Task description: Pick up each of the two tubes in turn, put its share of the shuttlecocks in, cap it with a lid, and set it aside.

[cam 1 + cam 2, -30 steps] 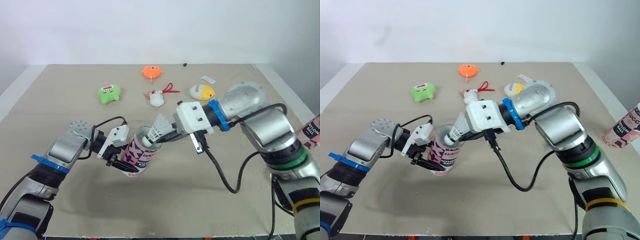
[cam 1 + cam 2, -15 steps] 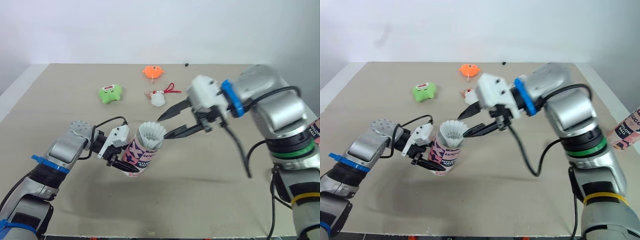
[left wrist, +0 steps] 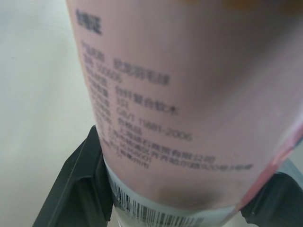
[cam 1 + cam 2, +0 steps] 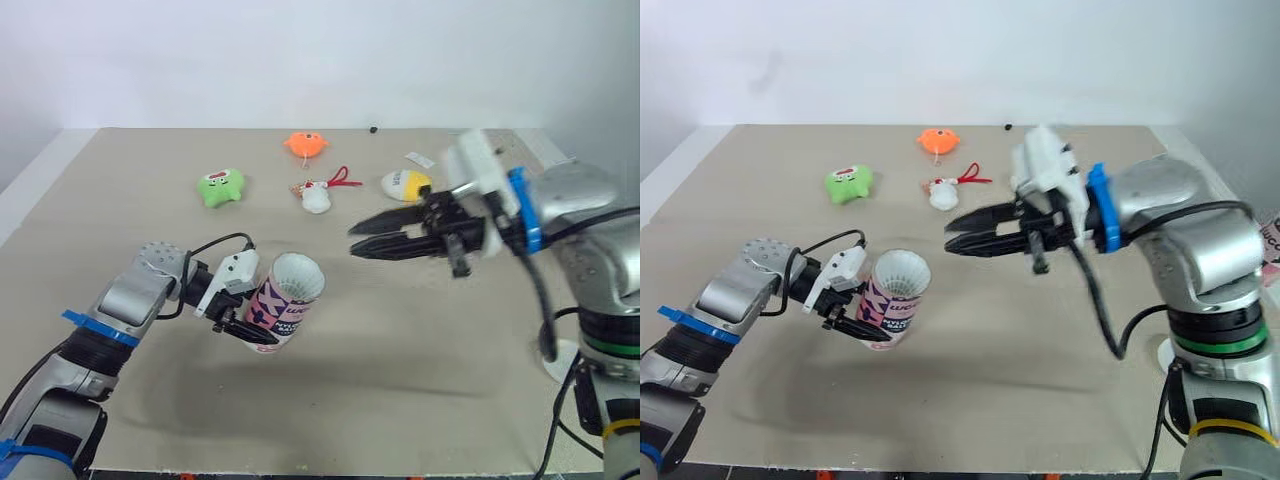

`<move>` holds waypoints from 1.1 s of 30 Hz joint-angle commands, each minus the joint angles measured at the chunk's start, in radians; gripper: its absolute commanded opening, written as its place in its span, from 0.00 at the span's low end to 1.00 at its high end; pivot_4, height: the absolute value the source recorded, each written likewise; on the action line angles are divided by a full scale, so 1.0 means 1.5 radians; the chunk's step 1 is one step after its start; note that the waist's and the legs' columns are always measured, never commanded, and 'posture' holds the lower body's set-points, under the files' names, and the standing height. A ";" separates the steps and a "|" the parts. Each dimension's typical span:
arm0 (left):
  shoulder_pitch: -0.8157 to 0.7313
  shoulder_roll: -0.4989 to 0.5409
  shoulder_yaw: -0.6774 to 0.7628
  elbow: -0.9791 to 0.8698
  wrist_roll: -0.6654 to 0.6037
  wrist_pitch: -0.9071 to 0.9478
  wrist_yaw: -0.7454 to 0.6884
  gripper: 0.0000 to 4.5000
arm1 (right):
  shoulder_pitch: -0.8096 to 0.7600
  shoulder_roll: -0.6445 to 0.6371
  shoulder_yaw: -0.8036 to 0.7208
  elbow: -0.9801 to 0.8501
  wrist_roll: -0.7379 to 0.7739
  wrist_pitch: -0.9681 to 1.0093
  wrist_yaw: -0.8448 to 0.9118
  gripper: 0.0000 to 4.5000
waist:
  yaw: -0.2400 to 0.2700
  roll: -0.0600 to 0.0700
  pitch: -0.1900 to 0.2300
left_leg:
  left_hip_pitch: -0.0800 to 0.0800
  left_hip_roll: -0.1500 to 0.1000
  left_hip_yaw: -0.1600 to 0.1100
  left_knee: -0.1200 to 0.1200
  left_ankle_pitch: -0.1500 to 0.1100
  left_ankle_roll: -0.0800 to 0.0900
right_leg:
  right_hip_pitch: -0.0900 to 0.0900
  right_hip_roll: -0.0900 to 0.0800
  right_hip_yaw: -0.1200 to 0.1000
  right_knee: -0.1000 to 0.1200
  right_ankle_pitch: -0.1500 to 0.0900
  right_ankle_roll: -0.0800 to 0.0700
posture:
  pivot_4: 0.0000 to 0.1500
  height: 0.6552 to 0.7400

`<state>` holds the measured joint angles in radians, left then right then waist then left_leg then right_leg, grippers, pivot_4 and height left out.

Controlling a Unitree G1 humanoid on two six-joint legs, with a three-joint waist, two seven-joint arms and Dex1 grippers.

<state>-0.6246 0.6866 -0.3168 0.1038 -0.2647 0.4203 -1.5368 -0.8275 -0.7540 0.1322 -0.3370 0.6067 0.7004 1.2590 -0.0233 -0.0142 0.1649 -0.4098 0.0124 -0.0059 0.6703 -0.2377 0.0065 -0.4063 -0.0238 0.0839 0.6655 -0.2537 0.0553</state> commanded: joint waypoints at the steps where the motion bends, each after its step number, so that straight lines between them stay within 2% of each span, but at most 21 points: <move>1: 0.000 -0.002 -0.020 0.014 0.022 0.002 0.008 0.61 | -0.042 0.023 0.047 0.033 -0.042 -0.036 0.012 0.02 | 0.000 0.000 0.000 | 0.000 0.000 0.000 0.000 0.000 0.000 | 0.000 0.000 0.000 0.000 0.000 0.000 | 1.00 0.91; 14: 0.005 0.001 -0.016 0.006 0.019 0.008 0.013 0.61 | -0.193 0.088 0.281 0.211 -0.222 -0.157 0.201 0.02 | 0.000 0.001 0.000 | 0.000 0.000 0.000 0.000 0.000 0.000 | 0.000 0.000 -0.001 0.000 0.000 -0.001 | 1.00 0.91; 18: 0.011 0.000 -0.015 0.002 0.019 0.010 0.016 0.61 | -0.239 0.149 0.351 0.300 -0.275 -0.206 0.236 0.02 | -0.001 0.000 0.000 | 0.002 0.001 0.000 0.000 0.000 0.000 | 0.001 0.001 -0.002 0.000 0.000 -0.001 | 1.00 0.91; 22: 0.019 -0.002 -0.014 -0.006 0.017 0.015 0.019 0.61 | -0.279 0.207 0.399 0.361 -0.285 -0.233 0.237 0.02 | 0.000 0.001 0.000 | 0.002 0.001 0.000 0.000 0.001 -0.001 | 0.001 0.001 -0.002 0.001 0.001 -0.003 | 1.00 0.91; 29: 0.029 -0.008 -0.010 -0.020 0.014 0.025 0.029 0.61 | -0.308 0.260 0.408 0.402 -0.268 -0.241 0.237 0.02 | -0.001 0.000 0.000 | 0.002 0.001 -0.002 0.000 0.001 -0.001 | 0.001 0.002 -0.003 0.002 0.002 -0.006 | 1.00 0.91; 33: 0.033 -0.009 -0.006 -0.021 0.014 0.023 0.032 0.61 | -0.309 0.232 0.332 0.379 -0.199 -0.169 0.237 0.02 | -0.001 0.000 0.000 | 0.002 0.002 -0.002 0.000 0.001 -0.001 | 0.001 0.002 -0.004 0.002 0.002 -0.006 | 1.00 0.91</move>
<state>-0.5919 0.6852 -0.2908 0.0808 -0.2656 0.4535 -1.5139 -1.2727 -0.4074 0.7088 0.2691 0.2285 0.3993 1.5723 -0.0244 -0.0135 0.1649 -0.4074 0.0151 -0.0098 0.6700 -0.2360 0.0043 -0.4051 -0.0207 0.0774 0.6682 -0.2506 0.0451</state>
